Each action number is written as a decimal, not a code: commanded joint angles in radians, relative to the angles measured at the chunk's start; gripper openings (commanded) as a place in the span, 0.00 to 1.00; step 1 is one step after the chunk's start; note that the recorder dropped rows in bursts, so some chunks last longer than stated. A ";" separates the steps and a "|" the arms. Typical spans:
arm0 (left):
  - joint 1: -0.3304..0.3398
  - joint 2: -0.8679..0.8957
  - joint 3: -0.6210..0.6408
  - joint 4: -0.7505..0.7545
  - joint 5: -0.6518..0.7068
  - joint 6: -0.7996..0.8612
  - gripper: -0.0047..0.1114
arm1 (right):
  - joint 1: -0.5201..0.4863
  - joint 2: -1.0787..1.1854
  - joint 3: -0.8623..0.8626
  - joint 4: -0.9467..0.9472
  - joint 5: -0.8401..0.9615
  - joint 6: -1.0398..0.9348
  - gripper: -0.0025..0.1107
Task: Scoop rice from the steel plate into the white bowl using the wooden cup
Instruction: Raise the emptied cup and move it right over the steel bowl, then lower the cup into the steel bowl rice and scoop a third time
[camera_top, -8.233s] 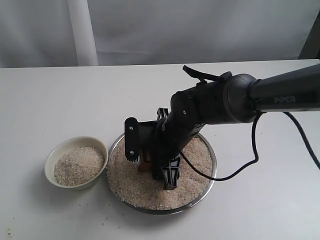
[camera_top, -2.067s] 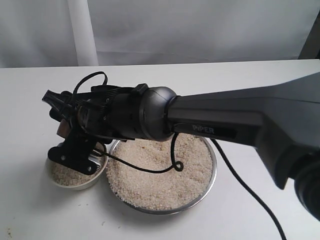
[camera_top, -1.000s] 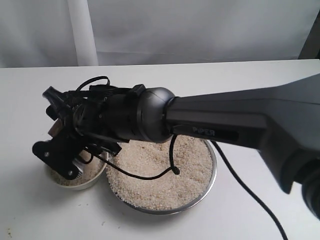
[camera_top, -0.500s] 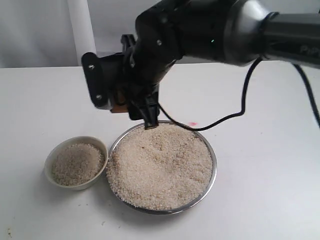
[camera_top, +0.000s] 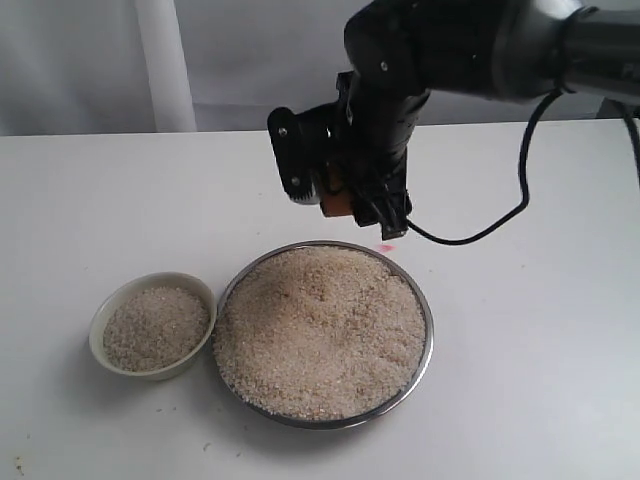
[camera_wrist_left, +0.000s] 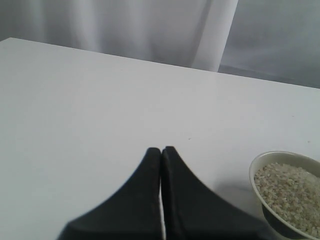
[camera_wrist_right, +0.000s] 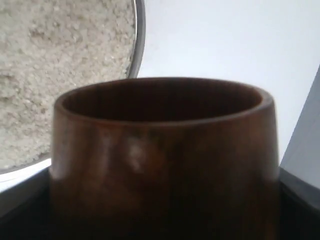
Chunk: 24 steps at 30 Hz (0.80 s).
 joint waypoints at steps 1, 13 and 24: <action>-0.003 -0.002 -0.004 -0.006 -0.006 -0.001 0.04 | -0.005 0.062 -0.005 -0.097 -0.034 0.002 0.02; -0.003 -0.002 -0.004 -0.006 -0.006 -0.001 0.04 | -0.003 0.109 0.009 -0.112 -0.033 -0.002 0.02; -0.003 -0.002 -0.004 -0.006 -0.006 -0.001 0.04 | 0.024 0.109 0.100 -0.183 -0.104 -0.004 0.02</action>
